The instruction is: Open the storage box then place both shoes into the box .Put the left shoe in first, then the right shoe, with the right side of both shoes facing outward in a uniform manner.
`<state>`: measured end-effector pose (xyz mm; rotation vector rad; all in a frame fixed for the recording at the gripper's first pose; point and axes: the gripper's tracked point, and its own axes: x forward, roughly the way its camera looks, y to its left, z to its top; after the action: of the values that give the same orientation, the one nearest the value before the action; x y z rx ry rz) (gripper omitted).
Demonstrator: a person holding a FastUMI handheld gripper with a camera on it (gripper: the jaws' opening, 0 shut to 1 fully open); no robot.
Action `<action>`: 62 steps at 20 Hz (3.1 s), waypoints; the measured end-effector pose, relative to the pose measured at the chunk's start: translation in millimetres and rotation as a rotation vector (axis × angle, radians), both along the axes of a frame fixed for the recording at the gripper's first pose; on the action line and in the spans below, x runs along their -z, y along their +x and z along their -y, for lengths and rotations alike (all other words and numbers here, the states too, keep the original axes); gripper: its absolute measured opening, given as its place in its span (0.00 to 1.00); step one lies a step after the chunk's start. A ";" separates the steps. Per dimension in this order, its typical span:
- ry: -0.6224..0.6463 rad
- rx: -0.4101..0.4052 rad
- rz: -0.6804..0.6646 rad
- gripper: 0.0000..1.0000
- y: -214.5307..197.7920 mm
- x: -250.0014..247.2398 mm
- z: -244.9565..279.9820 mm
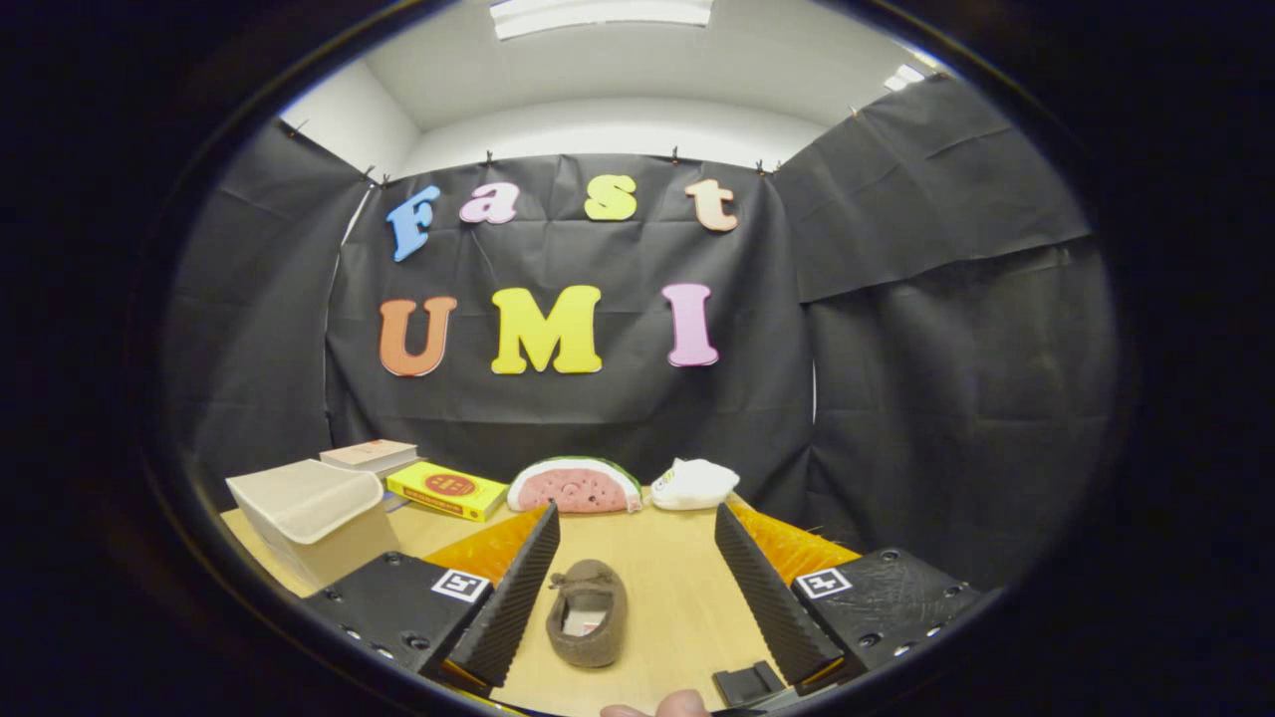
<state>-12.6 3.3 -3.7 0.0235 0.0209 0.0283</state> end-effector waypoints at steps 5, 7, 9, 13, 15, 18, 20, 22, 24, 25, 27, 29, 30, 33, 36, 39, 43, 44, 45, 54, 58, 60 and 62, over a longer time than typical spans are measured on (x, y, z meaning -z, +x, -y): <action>-0.003 -0.016 -0.007 0.95 -0.4 2.0 -7.1; -0.007 -0.015 0.002 0.95 -3.3 -2.9 -7.4; -0.018 -0.013 0.005 0.95 -5.6 -2.9 -7.8; -0.039 -0.007 0.013 0.95 -9.7 -3.7 -6.8; -0.031 -0.024 0.004 0.95 -9.4 -1.4 -12.7; -0.041 -0.050 0.003 0.96 -7.6 -3.7 -23.4; -0.037 -0.086 -0.005 0.95 -3.2 -0.7 -38.9; -0.032 -0.123 -0.011 0.95 1.8 2.5 -57.1; -0.032 -0.178 -0.022 0.95 8.2 7.3 -84.6; -0.022 -0.217 -0.025 0.95 9.5 9.3 -103.5; -0.007 -0.287 -0.046 0.95 15.5 17.9 -139.0; 0.010 -0.363 -0.079 0.96 20.8 29.6 -176.1; 0.030 -0.397 -0.095 0.96 22.7 34.2 -192.5; 0.131 -0.478 -0.129 0.95 30.0 44.3 -235.1; 0.211 -0.547 -0.177 0.96 39.0 59.0 -281.1; 0.284 -0.645 -0.215 0.96 40.9 71.2 -328.3; 0.428 -0.715 -0.326 0.96 55.9 95.9 -359.1; 0.476 -0.732 -0.364 0.96 57.9 101.1 -365.5; 0.515 -0.745 -0.395 0.95 59.9 105.7 -369.2; 0.728 -0.856 -0.580 0.95 56.3 123.0 -407.5; 0.767 -0.893 -0.602 0.88 56.6 116.9 -409.8; 0.769 -0.864 -0.582 0.81 62.5 116.4 -398.7; 0.776 -0.883 -0.601 0.75 57.1 115.5 -398.0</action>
<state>44.5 401.3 -119.2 0.7994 0.6214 0.9123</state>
